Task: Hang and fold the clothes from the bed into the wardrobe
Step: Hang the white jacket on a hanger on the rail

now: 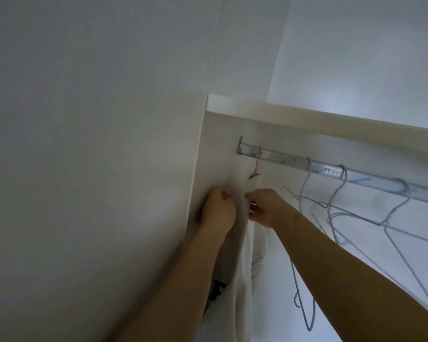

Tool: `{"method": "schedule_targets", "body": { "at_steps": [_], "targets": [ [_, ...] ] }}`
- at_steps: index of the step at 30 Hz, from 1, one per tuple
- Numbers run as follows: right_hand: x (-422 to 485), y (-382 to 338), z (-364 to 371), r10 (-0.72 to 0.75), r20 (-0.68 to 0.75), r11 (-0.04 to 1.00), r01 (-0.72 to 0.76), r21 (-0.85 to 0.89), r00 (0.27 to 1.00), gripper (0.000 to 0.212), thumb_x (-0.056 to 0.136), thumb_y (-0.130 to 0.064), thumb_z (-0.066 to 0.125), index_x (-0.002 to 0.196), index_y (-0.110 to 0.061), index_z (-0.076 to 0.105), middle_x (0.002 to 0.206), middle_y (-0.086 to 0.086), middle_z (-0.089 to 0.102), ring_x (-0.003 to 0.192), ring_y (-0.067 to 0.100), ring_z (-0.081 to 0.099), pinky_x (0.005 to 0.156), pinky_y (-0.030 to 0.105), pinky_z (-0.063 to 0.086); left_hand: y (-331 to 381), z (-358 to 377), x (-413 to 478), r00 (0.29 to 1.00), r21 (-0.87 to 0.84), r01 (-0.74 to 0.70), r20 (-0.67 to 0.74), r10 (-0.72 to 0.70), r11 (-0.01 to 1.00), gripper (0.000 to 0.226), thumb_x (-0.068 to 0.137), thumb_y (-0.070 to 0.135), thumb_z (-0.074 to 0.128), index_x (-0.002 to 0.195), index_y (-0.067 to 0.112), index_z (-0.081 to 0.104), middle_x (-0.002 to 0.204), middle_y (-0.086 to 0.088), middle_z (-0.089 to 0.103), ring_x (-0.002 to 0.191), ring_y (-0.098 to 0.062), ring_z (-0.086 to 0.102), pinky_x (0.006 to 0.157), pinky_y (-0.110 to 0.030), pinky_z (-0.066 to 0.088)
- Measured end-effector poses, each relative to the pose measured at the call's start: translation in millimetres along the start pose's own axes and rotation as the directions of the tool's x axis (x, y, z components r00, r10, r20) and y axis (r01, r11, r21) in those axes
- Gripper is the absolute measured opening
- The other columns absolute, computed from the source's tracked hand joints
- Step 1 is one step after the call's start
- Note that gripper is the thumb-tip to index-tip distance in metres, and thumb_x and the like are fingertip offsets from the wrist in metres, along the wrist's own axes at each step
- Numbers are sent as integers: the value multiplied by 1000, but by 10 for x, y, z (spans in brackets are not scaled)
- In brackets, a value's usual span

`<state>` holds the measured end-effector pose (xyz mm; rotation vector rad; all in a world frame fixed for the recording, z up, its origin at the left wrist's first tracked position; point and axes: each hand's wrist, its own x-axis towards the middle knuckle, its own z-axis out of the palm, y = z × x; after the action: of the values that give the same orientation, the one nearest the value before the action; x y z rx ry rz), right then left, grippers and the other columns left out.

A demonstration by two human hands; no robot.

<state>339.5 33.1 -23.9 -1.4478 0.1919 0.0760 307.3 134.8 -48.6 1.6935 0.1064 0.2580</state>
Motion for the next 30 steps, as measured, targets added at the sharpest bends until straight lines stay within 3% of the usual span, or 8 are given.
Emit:
{"method": "schedule_targets", "body": {
  "at_steps": [4,9,11,17,19,23,26,30],
  "targets": [
    [104,110,72,0,73,1000,-3,29,997,20,87,14,42,80,0,55,78,15,57,69,22,56,60,30,48,-51,10,13,1000,-17,-5,-20,4,1000,23,98,19,41,115,12,55,106,-3,54,90,-16,47,77,-22,33],
    [67,157,-87,34,103,991,-47,125,994,15,91,2,44,93,-4,58,85,13,60,76,24,59,68,32,51,-117,21,-43,999,23,22,-25,-21,1000,27,94,7,41,116,12,56,110,-8,58,89,-18,50,76,-23,36],
    [3,196,-162,66,92,989,-77,125,994,13,93,-5,47,87,-9,58,85,10,60,75,24,59,65,33,50,-134,22,-62,999,47,23,-46,-21,999,31,90,1,40,114,11,57,112,-8,60,91,-19,51,79,-24,39],
    [-242,307,-309,46,94,978,-64,201,995,25,95,2,40,110,-11,54,93,10,58,79,23,59,63,31,49,-174,57,-232,992,87,52,-121,-41,995,29,87,-2,41,102,15,60,112,-12,63,103,-30,58,94,-36,46],
    [-355,324,-359,35,106,975,-57,213,994,26,94,1,41,112,-13,53,95,9,59,81,22,60,64,30,50,-152,63,-299,992,104,30,-121,-17,994,25,90,3,45,106,13,61,110,-10,63,100,-27,58,89,-32,47],
    [-554,333,-520,1,101,974,-23,224,995,27,94,-2,42,114,-14,54,98,8,60,83,22,61,63,29,50,10,120,-443,987,172,-110,-98,128,979,21,94,15,45,110,16,59,94,7,56,80,-7,50,61,-10,34],
    [-736,309,-634,-44,43,972,33,231,998,24,94,-3,43,112,-14,55,96,7,60,81,21,61,65,29,51,105,173,-609,982,146,-156,-87,170,977,19,93,12,43,99,23,58,86,13,56,77,-5,51,56,-7,36],
    [-1108,394,-768,-104,-75,970,118,214,992,21,93,-5,47,110,-15,53,92,6,60,77,20,60,63,27,50,101,263,-878,988,42,-150,28,149,988,18,93,10,45,96,20,59,100,3,61,96,-17,57,86,-28,46]
  ]
}}
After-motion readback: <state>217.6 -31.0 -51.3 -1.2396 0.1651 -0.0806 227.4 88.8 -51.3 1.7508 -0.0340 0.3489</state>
